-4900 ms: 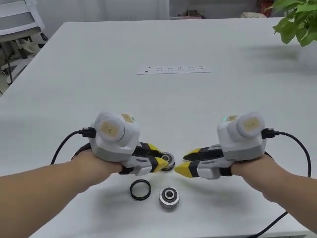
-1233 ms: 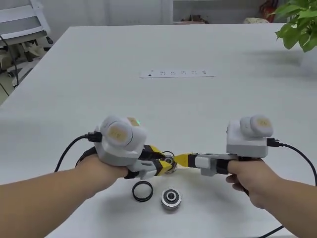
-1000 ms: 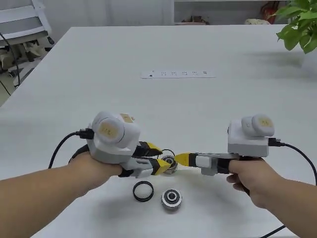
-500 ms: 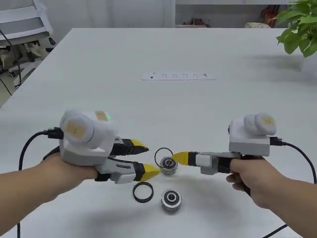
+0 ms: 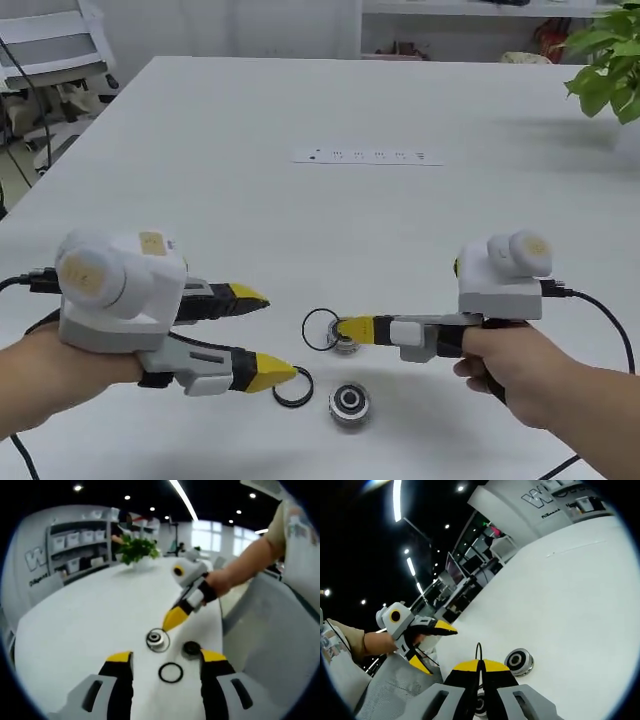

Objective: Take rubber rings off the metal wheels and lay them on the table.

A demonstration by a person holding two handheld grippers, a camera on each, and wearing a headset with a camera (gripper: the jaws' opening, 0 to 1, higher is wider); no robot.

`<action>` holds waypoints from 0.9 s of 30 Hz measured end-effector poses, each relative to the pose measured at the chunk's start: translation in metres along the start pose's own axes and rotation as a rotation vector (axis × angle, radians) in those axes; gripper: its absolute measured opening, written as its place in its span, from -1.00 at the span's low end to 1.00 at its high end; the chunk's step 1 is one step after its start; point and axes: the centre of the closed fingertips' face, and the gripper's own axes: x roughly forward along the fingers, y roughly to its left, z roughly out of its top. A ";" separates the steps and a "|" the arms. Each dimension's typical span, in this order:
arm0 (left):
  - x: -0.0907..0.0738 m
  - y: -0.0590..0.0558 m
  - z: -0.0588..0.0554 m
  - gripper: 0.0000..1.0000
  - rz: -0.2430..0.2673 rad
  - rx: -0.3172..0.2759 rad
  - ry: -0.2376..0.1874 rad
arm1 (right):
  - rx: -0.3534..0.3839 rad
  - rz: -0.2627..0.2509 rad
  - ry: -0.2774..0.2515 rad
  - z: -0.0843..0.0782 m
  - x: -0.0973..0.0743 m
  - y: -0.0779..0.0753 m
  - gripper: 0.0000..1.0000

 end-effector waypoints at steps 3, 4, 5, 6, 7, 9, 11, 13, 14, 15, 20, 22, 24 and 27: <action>-0.004 -0.001 -0.004 0.17 -0.002 -0.004 0.003 | 0.002 0.014 0.020 -0.004 0.004 0.004 -1.00; -0.006 -0.002 -0.007 0.18 -0.004 -0.002 0.008 | 0.002 0.016 0.025 -0.006 0.005 0.005 -1.00; -0.007 -0.003 -0.008 0.20 -0.004 -0.001 0.012 | 0.002 0.020 0.032 -0.007 0.006 0.006 -1.00; -0.009 -0.003 -0.010 0.22 -0.005 -0.001 0.015 | 0.002 0.026 0.041 -0.009 0.007 0.007 -1.00; -0.011 -0.003 -0.011 0.24 -0.005 -0.003 0.017 | 0.003 0.030 0.047 -0.010 0.008 0.008 -1.00; -0.014 -0.004 -0.012 0.28 -0.005 -0.009 0.015 | 0.004 0.034 0.062 -0.013 0.010 0.009 -1.00; -0.016 -0.004 -0.013 0.29 -0.002 -0.016 0.012 | 0.007 0.040 0.076 -0.016 0.012 0.011 -1.00; -0.019 -0.004 -0.014 0.31 0.000 -0.022 0.009 | 0.009 0.045 0.089 -0.019 0.014 0.012 -1.00; -0.020 -0.004 -0.014 0.31 0.000 -0.023 0.009 | 0.008 0.047 0.100 -0.021 0.016 0.013 -1.00; -0.021 -0.004 -0.015 0.32 0.002 -0.025 0.009 | 0.010 0.050 0.107 -0.023 0.017 0.013 -1.00; -0.024 -0.003 -0.017 0.33 0.009 -0.030 0.010 | 0.013 0.052 0.145 -0.031 0.023 0.014 -1.00; -0.025 -0.002 -0.018 0.33 0.011 -0.034 0.010 | 0.012 0.056 0.161 -0.034 0.025 0.015 -1.00; -0.026 -0.002 -0.018 0.34 0.013 -0.038 0.010 | 0.014 0.059 0.179 -0.037 0.027 0.015 -1.00; -0.027 -0.003 -0.020 0.34 0.013 -0.039 0.013 | 0.012 0.062 0.206 -0.043 0.030 0.016 -1.00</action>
